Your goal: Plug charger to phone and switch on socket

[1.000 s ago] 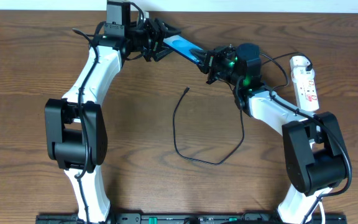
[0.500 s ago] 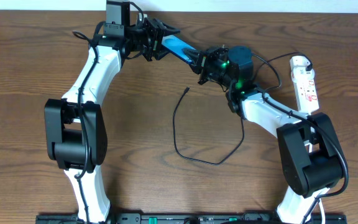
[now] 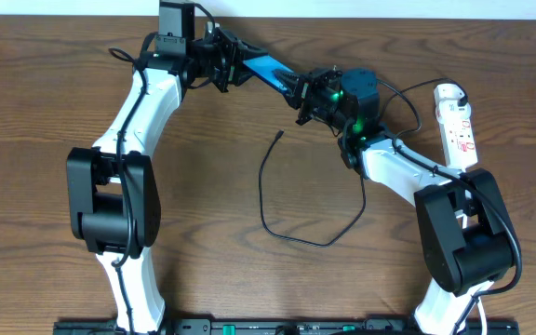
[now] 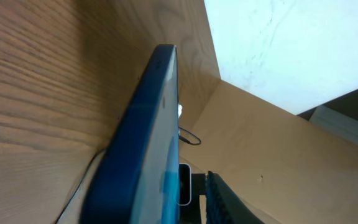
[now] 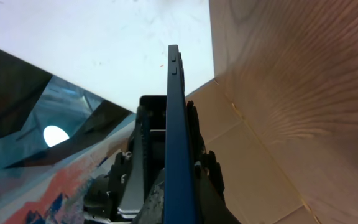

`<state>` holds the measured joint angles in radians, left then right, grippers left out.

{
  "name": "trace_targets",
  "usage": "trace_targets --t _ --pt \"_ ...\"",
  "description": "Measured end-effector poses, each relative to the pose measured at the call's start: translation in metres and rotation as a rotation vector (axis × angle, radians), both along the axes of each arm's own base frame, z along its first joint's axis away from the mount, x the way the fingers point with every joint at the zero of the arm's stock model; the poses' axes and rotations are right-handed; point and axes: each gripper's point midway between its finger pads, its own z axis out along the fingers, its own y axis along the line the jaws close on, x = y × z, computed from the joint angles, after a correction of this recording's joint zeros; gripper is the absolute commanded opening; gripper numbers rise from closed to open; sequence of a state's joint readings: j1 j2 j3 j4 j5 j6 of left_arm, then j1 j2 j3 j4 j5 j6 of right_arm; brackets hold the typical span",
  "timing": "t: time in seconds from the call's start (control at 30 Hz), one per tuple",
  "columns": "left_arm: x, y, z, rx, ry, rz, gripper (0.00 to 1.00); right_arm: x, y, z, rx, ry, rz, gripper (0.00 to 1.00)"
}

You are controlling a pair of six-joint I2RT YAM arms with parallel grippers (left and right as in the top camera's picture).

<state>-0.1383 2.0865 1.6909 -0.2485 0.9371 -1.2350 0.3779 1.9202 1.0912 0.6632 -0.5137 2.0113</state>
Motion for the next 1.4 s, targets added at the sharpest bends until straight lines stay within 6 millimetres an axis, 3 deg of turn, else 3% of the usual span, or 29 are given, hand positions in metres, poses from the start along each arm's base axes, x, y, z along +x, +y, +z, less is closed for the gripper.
trace_targets --t 0.17,0.4,1.0,1.17,1.4 --pt "0.000 0.000 0.000 -0.001 0.005 0.001 0.11 0.001 -0.001 0.001 0.001 -0.005 -0.005 0.02" --pt "-0.001 0.000 -0.001 0.000 0.008 0.002 0.07 0.002 -0.002 0.003 0.012 0.001 -0.013 0.05" --pt "0.000 0.002 -0.002 0.028 -0.055 -0.028 0.07 -0.005 0.005 -0.001 -0.034 -0.038 0.043 0.56" --pt "0.000 0.019 -0.008 0.064 -0.070 -0.032 0.08 -0.002 -0.002 -0.009 -0.147 -0.125 0.053 0.63" --pt "0.000 0.061 -0.021 0.121 -0.067 -0.010 0.07 -0.001 -0.028 -0.047 -0.371 -0.164 0.081 0.74"
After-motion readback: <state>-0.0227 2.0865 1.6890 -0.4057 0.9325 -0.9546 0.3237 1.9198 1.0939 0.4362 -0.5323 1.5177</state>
